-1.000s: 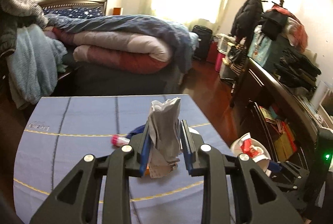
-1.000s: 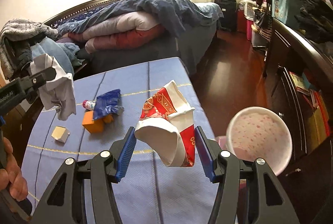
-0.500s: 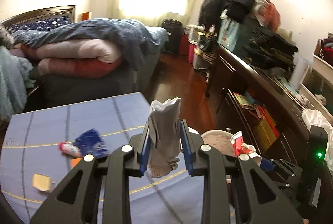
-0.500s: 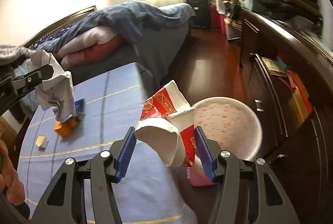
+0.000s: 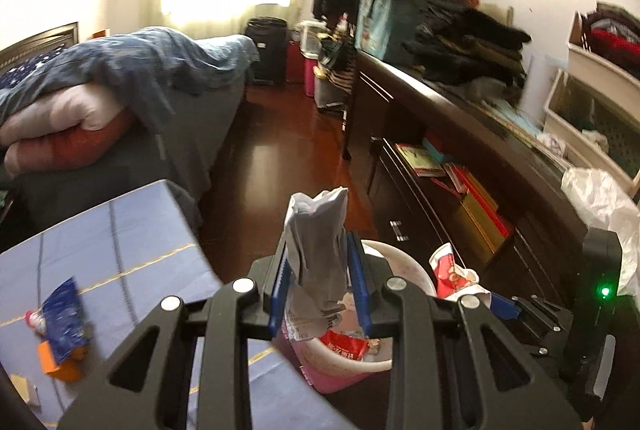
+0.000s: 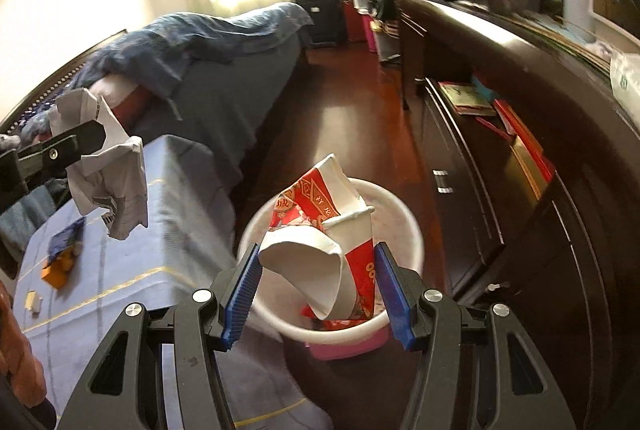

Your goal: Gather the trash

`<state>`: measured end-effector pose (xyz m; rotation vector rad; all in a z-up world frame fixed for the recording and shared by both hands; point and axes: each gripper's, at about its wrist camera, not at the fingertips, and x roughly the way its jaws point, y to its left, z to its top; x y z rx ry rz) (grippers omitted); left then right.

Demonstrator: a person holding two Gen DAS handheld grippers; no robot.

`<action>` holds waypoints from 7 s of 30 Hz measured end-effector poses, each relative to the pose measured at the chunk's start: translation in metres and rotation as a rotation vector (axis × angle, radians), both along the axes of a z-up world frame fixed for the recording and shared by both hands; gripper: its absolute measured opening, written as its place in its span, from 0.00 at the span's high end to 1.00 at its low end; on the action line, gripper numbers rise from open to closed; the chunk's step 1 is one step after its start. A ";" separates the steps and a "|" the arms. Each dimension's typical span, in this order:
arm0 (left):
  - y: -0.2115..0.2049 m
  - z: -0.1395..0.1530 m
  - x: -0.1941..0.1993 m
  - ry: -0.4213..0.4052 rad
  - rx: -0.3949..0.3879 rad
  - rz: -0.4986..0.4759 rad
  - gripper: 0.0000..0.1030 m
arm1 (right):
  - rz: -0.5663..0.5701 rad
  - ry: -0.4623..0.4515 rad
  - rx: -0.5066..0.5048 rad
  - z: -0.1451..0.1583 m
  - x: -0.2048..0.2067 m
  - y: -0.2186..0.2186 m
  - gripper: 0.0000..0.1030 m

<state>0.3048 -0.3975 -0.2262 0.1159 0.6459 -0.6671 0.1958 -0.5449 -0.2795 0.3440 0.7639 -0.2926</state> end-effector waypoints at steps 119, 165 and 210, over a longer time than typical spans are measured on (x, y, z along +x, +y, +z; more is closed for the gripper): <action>0.326 -0.043 0.062 0.185 -0.158 0.640 0.72 | 0.509 0.018 -0.052 0.026 0.069 0.266 0.20; 0.328 0.012 0.003 0.047 -0.118 0.587 0.67 | 0.562 0.008 0.001 0.035 0.064 0.287 0.66; 0.248 0.043 -0.009 -0.001 -0.086 0.481 0.66 | 0.675 0.039 0.026 -0.009 0.062 0.270 0.67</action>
